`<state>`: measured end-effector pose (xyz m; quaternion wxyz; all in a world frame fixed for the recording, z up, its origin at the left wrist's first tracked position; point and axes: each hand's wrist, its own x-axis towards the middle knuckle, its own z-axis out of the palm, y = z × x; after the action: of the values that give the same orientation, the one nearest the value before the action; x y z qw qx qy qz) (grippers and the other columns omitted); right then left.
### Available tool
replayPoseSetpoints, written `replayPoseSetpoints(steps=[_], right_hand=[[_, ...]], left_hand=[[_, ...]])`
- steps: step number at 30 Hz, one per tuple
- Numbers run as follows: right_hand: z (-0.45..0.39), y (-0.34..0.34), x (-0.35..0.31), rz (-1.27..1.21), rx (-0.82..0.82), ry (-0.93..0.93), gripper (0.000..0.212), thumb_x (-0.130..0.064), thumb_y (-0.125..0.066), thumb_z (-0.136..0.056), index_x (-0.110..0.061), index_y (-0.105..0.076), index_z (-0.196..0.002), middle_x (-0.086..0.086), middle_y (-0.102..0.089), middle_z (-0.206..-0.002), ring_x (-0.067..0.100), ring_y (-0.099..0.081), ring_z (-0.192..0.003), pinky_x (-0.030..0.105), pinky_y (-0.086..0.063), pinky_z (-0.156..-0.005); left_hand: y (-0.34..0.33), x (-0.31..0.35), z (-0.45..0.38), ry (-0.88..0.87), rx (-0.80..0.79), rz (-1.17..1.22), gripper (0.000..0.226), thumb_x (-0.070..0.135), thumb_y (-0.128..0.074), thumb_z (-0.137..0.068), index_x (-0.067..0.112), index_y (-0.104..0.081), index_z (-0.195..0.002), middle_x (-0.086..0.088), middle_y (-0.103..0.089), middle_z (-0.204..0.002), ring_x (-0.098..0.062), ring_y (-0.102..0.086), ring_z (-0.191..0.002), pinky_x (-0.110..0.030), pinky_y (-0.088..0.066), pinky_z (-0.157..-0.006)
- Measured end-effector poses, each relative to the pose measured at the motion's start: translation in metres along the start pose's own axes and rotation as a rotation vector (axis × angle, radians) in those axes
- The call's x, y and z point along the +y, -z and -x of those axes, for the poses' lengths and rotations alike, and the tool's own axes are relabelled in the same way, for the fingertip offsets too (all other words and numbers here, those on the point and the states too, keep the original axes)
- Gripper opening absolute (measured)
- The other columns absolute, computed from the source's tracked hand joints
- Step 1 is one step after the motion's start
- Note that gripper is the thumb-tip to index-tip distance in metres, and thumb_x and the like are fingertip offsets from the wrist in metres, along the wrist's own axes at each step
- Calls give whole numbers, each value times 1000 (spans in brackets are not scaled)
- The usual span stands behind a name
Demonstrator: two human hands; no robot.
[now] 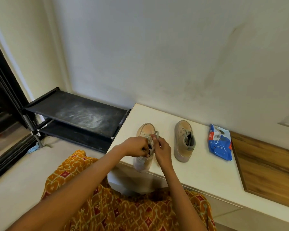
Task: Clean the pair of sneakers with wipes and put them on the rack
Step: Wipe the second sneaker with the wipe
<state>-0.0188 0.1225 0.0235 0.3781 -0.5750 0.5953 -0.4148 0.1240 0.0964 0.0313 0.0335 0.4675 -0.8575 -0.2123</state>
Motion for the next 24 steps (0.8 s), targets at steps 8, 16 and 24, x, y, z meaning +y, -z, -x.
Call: replayPoseSetpoints(steps=[8, 16, 24], right_hand=[[-2, 10, 0, 459, -157, 97, 30, -35, -49, -95, -14, -70, -102, 4, -67, -106, 13, -56, -88, 12, -37, -62], [4, 7, 0, 683, -242, 176, 27, -38, -58, -88, -22, -50, -108, -1, -64, -100, 17, -62, -85, 22, -50, -68], [5, 29, 70, 558, -29, -116, 22, -26, -56, -92, -18, -62, -112, 6, -59, -110, 23, -60, -100, 25, -44, -74]], left_hand=[[-6, -32, 23, 248, 491, 491, 7, 25, -59, -89, 18, -58, -92, 0, -57, -97, -12, -56, -86, -24, -48, -78], [-14, -14, 10, 362, 334, 472, 34, 31, -59, -89, 17, -50, -118, -5, -62, -101, -16, -58, -87, -30, -49, -76], [-23, -9, 2, 381, 342, 340, 30, 27, -58, -91, 11, -60, -116, -11, -66, -109, -24, -66, -85, -33, -56, -72]])
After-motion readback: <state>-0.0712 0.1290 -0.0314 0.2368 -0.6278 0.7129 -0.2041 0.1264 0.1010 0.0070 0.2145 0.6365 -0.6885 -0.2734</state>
